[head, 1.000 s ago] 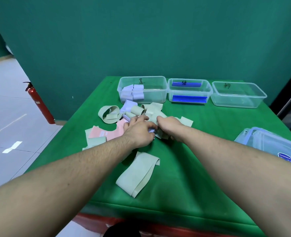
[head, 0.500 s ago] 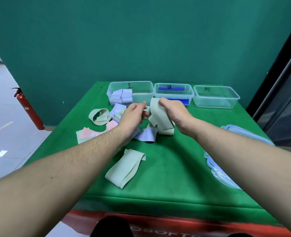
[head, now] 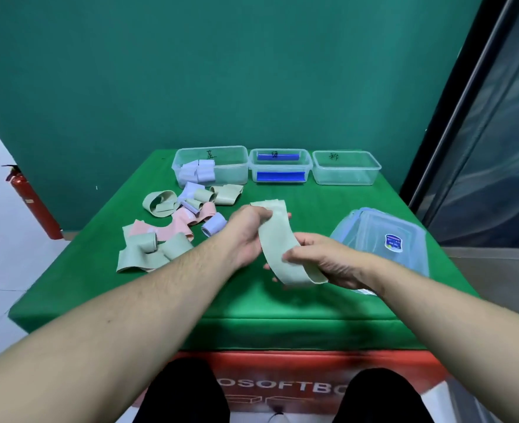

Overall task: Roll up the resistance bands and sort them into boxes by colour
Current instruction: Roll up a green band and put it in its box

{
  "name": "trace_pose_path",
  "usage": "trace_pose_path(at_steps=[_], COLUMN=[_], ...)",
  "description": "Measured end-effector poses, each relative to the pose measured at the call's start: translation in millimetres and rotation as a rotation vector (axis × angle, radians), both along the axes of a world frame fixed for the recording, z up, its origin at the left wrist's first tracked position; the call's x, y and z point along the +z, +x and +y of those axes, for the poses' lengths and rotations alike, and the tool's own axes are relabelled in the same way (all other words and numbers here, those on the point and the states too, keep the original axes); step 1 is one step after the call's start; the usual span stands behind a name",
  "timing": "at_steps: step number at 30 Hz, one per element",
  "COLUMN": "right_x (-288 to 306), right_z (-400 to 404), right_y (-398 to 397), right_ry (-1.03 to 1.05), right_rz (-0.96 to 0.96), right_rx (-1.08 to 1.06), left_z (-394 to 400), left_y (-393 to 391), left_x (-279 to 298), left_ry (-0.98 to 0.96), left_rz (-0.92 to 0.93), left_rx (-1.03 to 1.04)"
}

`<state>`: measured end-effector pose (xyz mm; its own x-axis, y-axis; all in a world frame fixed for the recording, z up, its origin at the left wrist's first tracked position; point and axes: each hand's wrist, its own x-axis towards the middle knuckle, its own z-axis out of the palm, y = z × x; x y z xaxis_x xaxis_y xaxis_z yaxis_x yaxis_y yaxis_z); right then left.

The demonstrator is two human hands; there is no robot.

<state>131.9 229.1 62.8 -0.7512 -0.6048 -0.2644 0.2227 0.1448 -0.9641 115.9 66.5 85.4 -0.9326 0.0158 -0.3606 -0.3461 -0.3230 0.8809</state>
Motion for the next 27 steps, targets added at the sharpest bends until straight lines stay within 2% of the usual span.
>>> trace_pose_path(at_steps=[4,8,12,16,18,21,27], right_x=[-5.9,6.7,11.1,1.7,-3.4,-11.9,-35.3], right_z=[21.1,25.2,15.7,11.8,10.8,10.2,8.0], right_y=[9.2,4.9,-1.7,-11.4,-16.8,-23.8,-51.6], right_ry=[0.112,0.003,-0.089,-0.132,-0.102,-0.002,0.097], right_rz=[-0.054,-0.036,0.109,0.145,0.125,0.085,0.074], right_rx=[-0.086,-0.244,-0.465,-0.542,-0.533,-0.502,-0.548], left_z=[13.6,25.7,30.0,22.8,21.5,20.8,22.6], left_y=[17.0,35.7,49.0,44.0,33.4,17.6,-10.3], left_x=[0.3,1.2,-4.5,-18.1,-30.7,-46.3,-63.5], left_ry=[0.059,-0.008,-0.041,-0.044,-0.106,-0.228,-0.441], left_rz=[0.062,0.107,0.132,0.06,0.032,0.081,0.113], left_rx=[-0.039,-0.2,-0.323,-0.42,-0.336,-0.129,-0.07])
